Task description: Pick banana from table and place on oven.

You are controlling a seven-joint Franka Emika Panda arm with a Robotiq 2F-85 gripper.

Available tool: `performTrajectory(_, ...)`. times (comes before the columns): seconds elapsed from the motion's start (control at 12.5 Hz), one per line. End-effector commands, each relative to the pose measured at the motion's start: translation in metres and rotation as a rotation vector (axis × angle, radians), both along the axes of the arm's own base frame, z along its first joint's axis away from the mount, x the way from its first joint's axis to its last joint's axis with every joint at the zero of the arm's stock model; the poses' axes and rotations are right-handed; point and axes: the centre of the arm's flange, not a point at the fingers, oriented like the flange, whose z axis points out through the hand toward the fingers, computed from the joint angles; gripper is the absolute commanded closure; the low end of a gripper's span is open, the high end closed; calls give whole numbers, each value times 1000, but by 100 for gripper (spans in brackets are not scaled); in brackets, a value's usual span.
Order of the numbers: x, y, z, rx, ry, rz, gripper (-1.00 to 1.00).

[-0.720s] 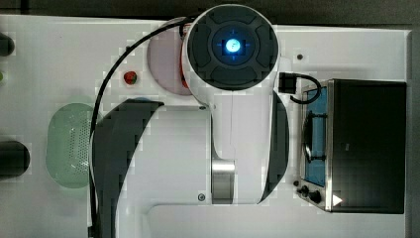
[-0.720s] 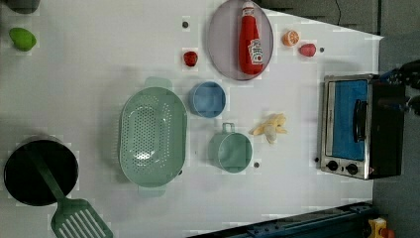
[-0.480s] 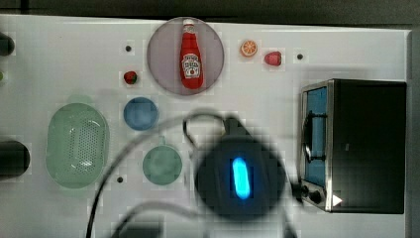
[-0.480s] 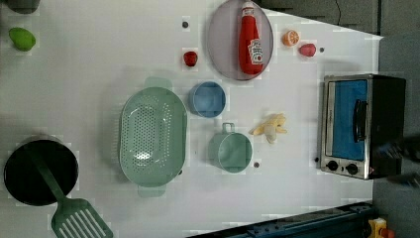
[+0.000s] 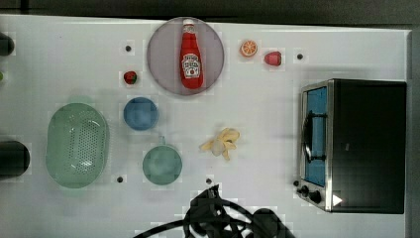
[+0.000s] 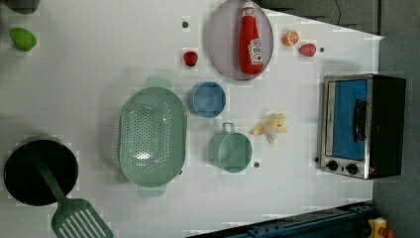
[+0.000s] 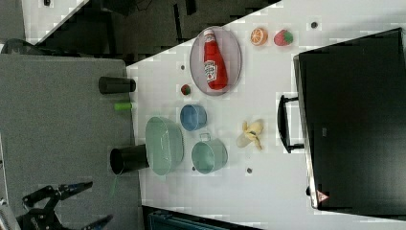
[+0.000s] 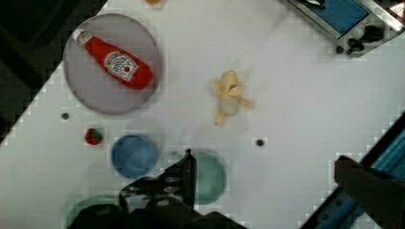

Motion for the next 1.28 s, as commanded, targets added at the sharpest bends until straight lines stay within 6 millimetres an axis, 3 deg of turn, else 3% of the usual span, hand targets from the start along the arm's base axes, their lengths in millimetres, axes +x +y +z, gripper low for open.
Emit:
performTrajectory(0.08,61,-3,-116,8,236,-8,-100)
performTrajectory(0.4,106,-3,-205,4,257,-10,-100)
performTrajectory(0.64,126,-7,-269,1,231,-20,-100)
performTrajectory(1.04,133,-16,-381,-4,225,-42,-100)
performTrajectory(1.28,135,-18,-439,-11,227,-47,-100)
